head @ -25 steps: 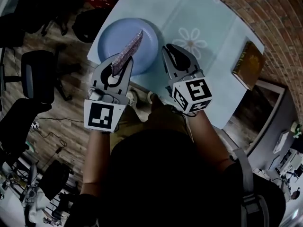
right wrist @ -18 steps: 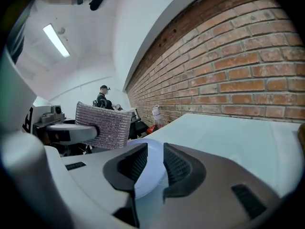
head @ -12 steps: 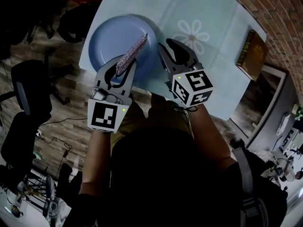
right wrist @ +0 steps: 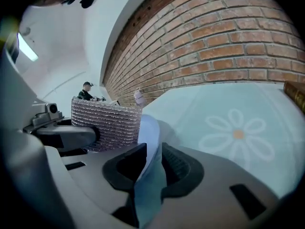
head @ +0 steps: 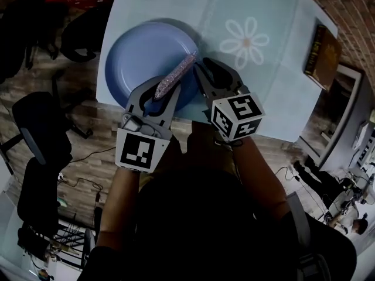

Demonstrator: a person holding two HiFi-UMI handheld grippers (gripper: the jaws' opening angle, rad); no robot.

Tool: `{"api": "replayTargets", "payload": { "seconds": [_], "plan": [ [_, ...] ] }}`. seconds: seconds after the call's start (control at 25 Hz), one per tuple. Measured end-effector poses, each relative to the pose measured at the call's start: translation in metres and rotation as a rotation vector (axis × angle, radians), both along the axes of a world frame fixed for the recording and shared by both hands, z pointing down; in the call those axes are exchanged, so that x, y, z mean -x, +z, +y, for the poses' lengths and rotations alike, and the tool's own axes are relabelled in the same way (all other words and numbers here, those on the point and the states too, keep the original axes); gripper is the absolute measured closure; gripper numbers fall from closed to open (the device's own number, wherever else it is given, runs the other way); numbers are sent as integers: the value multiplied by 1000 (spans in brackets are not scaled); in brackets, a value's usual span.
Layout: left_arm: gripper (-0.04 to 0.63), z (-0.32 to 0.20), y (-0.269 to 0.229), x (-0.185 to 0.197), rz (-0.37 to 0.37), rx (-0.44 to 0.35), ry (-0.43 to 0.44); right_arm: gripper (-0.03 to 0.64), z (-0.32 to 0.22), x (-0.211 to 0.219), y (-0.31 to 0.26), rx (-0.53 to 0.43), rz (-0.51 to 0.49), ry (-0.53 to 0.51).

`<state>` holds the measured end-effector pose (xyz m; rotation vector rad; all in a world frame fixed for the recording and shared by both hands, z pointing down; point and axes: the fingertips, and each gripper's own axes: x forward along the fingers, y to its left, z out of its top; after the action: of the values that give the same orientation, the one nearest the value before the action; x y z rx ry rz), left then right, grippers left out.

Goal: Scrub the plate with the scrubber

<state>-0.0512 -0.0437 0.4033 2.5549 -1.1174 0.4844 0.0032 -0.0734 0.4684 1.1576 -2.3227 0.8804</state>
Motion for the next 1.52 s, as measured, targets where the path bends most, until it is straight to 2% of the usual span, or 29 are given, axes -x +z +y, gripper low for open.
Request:
{"api": "replayTargets", "payload": {
  "seconds": [0.2,0.4,0.8,1.52],
  "plan": [
    [515,1,22,-10,-25,58,40,546,-1,-4,5,-42,26,64],
    [515,5,38,-12,-41,144,0,549,-1,-6,5,-52,26,79],
    [515,-6,40,-14,-61,133,-3,549,0,-5,5,-55,32,83],
    [517,-79,49,10,-197,113,-50,554,-8,-8,4,-61,72,101]
  ]
}}
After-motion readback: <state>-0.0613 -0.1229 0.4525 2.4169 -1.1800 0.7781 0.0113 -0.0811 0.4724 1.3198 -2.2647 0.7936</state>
